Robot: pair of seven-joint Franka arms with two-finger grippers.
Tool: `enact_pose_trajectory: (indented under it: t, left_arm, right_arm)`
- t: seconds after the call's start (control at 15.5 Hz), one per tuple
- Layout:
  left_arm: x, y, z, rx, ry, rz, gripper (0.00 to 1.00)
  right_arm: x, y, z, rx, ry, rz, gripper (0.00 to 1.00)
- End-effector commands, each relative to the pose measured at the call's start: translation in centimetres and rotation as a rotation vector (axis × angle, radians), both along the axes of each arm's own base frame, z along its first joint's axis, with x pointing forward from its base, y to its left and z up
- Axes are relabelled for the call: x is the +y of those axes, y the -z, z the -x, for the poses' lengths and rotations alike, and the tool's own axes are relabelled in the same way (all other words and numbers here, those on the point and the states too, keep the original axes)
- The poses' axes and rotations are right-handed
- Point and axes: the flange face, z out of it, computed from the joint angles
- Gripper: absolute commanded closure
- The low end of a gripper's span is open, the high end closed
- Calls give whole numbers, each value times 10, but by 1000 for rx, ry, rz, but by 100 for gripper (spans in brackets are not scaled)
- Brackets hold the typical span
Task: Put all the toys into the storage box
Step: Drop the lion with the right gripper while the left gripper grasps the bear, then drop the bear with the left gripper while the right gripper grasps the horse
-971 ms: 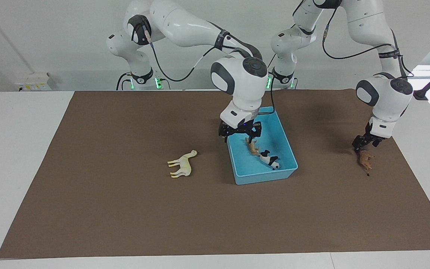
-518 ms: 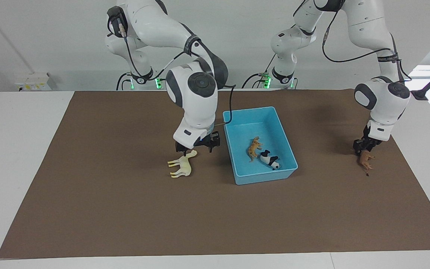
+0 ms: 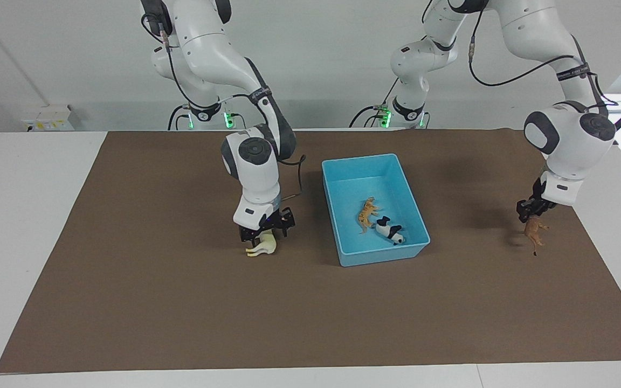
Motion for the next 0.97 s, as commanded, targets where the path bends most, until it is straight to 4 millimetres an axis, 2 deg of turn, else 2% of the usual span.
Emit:
enact_pose_trajectory:
  t: [0.0, 0.06, 0.13, 0.19, 0.26, 0.32, 0.39, 0.45, 0.52, 0.58, 0.65, 0.78, 0.91]
  left_arm:
    - [-111, -44, 19, 11, -67, -7, 100]
    - [-152, -47, 29, 21, -85, -9, 100]
    - [-186, -47, 37, 29, -120, -11, 100]
    - [-221, -43, 52, 27, -155, -8, 100]
    - [-250, -34, 72, 18, -167, -4, 100]
    - [-270, -24, 86, -4, -166, 7, 100]
    - [-286, -14, 101, -23, -170, 20, 100]
    - [-298, -5, 116, -37, -186, 33, 93]
    - [-305, -4, 123, -43, -191, 38, 66]
    - [-307, -5, 124, -41, -193, 36, 27]
    - [-310, -8, 125, -34, -188, 30, 0]
    - [-308, -24, 121, -30, -185, 25, 0]
    - [-296, -54, 111, -36, -193, 23, 0]
  right_arm:
    - [-14, -1, 12, -27, -18, -22, 0]
    - [-16, 0, 11, -26, -22, -20, 28]
    - [-16, 0, 11, -25, -36, -18, 53]
    - [-17, -2, 10, -22, -34, -17, 100]
    - [-15, -2, 11, -20, -35, -17, 100]
    - [-17, -2, 10, -18, -37, -14, 100]
    - [-16, -3, 9, -18, -37, -14, 100]
    - [-11, -5, 10, -20, -39, -17, 100]
    - [-7, -11, 8, -15, -42, -15, 100]
    - [-5, -19, 5, 4, -43, -4, 100]
    - [-1, -29, 1, 21, -37, 3, 100]
    - [4, -52, -7, 35, 7, 9, 100]
    - [13, -77, -11, 52, 28, 13, 100]
